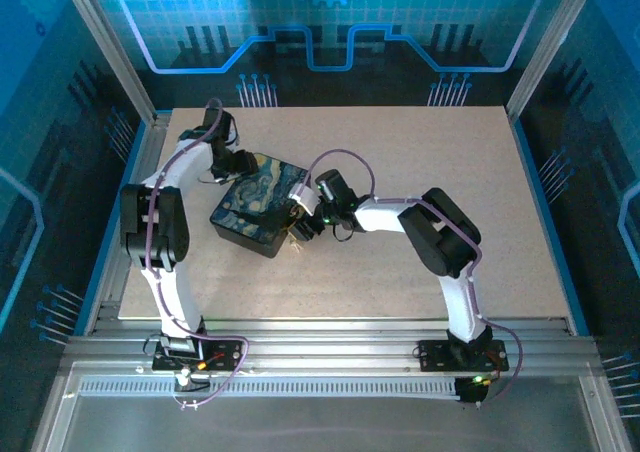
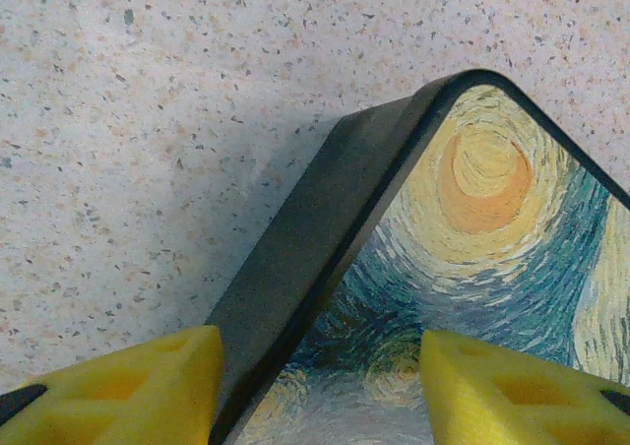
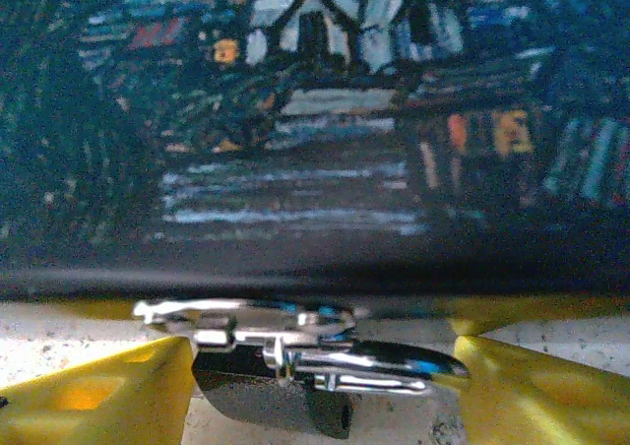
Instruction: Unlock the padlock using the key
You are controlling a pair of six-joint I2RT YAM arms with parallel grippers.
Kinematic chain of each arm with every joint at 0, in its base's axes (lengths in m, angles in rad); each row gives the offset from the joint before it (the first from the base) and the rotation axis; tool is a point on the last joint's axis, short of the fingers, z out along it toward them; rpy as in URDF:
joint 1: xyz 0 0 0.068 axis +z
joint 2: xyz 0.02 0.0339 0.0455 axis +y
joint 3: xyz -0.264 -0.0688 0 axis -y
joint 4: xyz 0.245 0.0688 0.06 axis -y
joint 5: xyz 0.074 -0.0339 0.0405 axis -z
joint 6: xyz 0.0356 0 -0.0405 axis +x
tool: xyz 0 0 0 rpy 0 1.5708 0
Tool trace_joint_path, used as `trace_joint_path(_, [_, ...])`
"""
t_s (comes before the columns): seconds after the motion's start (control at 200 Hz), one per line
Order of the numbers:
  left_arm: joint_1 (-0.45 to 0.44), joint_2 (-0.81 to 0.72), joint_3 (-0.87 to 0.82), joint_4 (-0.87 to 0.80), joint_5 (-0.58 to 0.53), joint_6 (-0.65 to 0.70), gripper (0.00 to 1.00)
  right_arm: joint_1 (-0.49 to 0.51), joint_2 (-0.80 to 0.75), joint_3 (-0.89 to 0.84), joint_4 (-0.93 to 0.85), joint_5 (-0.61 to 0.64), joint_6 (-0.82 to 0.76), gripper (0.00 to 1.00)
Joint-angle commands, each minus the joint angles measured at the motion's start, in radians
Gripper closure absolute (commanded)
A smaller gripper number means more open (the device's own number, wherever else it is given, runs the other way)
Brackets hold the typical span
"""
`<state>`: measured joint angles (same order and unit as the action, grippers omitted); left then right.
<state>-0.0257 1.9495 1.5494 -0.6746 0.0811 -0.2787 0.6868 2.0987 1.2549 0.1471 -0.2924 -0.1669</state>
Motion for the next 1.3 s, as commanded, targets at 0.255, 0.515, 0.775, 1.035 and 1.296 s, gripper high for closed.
trace_joint_path(0.255, [0.005,0.019,0.006,0.007,0.054,0.021,0.45,0.02,0.027,0.029,-0.049,-0.019,-0.022,0.5])
trace_joint_path(0.515, [0.003,0.011,-0.026,0.012,0.048,0.022,0.46,-0.009,-0.037,-0.084,0.138,0.043,0.097,0.54])
trace_joint_path(0.775, [0.001,0.011,-0.041,0.012,0.042,0.022,0.47,-0.029,-0.087,-0.138,0.214,0.057,0.148,0.57])
trace_joint_path(1.035, [0.0,0.002,-0.049,0.014,0.034,0.024,0.48,-0.041,-0.104,-0.158,0.235,0.048,0.16,0.61])
trace_joint_path(1.296, [-0.005,0.008,-0.058,0.018,0.039,0.032,0.52,-0.073,-0.147,-0.161,0.238,0.066,0.236,0.63])
